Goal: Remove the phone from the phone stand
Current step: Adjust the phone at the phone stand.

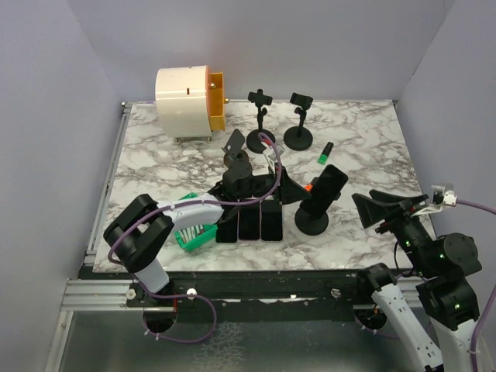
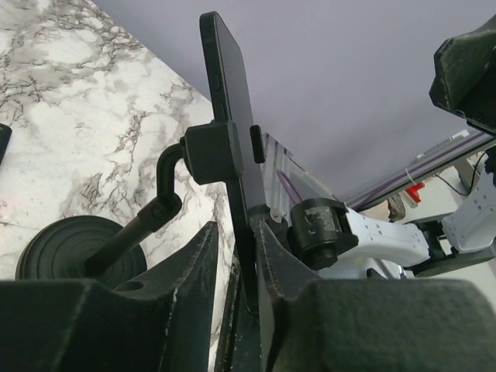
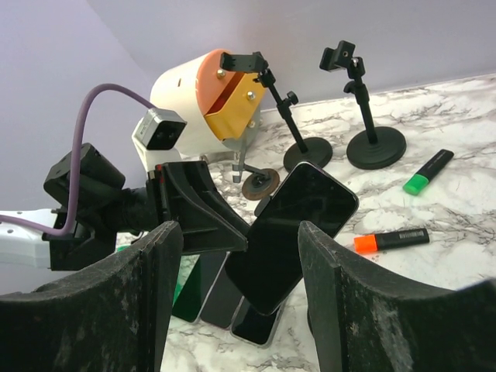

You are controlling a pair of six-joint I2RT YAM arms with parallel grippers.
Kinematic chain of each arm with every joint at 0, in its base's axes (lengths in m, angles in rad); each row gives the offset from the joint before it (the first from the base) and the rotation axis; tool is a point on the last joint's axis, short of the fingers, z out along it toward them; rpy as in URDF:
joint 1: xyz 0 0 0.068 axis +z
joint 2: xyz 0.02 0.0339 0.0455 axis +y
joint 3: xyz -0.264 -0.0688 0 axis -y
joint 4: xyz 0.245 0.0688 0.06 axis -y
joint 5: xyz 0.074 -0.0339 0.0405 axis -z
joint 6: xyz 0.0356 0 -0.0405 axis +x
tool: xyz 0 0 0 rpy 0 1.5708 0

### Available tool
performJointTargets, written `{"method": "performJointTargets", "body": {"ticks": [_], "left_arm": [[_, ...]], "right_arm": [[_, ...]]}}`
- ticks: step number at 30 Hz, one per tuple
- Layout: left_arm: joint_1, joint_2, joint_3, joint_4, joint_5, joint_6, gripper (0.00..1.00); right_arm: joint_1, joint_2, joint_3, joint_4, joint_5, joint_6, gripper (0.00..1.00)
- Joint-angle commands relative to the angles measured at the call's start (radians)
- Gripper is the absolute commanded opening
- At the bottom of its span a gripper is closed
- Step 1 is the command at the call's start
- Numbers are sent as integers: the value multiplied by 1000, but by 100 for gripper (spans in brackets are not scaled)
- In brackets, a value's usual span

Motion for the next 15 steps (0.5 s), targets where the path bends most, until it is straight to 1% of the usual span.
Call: {"method": "performJointTargets", "body": {"ticks": [1,9,13,15], "left_arm": [[1,25,27,0,31,-3,24],[0,54,8,45,15,-48,15],[-10,79,-15,113,0,-88,10],[-16,95,-25,152,-4,-113,7]], "right_arm": [[5,-20,-17,-39,-7,9,66],[5,-16,-33,-30,-3,13,66],[6,5,-38,-15,-2,16,66],[6,25,-37,-24,34,26,66]]}}
